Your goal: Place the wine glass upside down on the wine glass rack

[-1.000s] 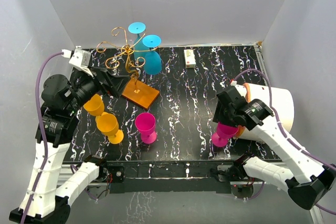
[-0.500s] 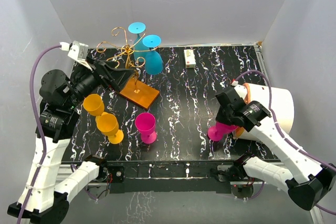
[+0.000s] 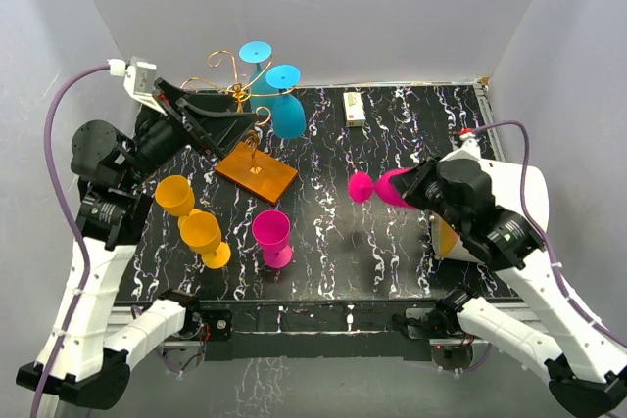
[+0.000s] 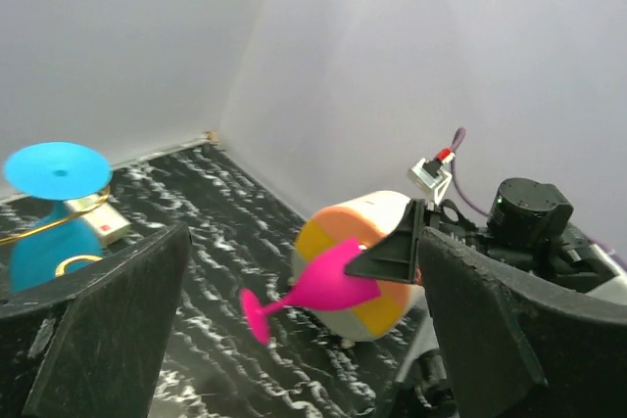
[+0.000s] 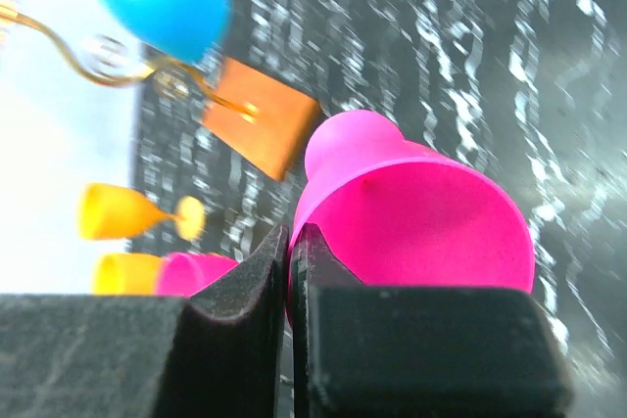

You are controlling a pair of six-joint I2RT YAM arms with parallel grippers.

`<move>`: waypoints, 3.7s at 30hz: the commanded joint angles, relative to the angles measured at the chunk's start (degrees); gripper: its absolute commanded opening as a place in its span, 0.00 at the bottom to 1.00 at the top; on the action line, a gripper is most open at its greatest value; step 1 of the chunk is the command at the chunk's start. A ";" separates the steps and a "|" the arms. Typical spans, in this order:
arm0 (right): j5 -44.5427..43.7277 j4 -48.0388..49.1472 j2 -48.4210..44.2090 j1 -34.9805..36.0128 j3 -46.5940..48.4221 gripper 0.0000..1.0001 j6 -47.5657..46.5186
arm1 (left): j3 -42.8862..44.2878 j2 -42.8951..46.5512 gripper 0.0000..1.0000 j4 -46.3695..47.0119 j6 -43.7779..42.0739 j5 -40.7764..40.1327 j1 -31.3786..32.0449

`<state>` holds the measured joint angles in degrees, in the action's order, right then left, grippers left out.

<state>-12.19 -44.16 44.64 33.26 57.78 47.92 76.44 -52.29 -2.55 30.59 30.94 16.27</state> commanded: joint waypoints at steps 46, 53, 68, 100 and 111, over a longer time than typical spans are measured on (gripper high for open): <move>3.43 56.45 -7.22 -0.13 -9.25 0.00 11.67 | -1.25 -25.84 0.63 26.67 41.35 -35.71 32.59; 9.39 56.88 -7.50 -0.12 -9.44 0.00 9.07 | -0.25 -28.16 0.56 30.85 44.16 -33.85 32.54; 17.67 55.44 -9.74 -0.12 -11.87 0.00 3.67 | -1.25 -27.56 0.17 35.47 42.69 -36.82 32.59; -1.27 23.88 -10.67 -0.17 0.45 0.77 7.47 | -14.81 -16.95 0.00 32.48 9.35 -30.30 32.45; 10.82 30.44 -6.24 -0.12 2.46 0.68 6.48 | -23.73 -11.18 0.00 33.98 -17.88 -15.31 32.54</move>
<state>-6.55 -19.03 38.04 32.95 58.85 55.13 53.23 -66.13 29.30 25.12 9.34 48.66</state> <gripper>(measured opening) 0.686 0.084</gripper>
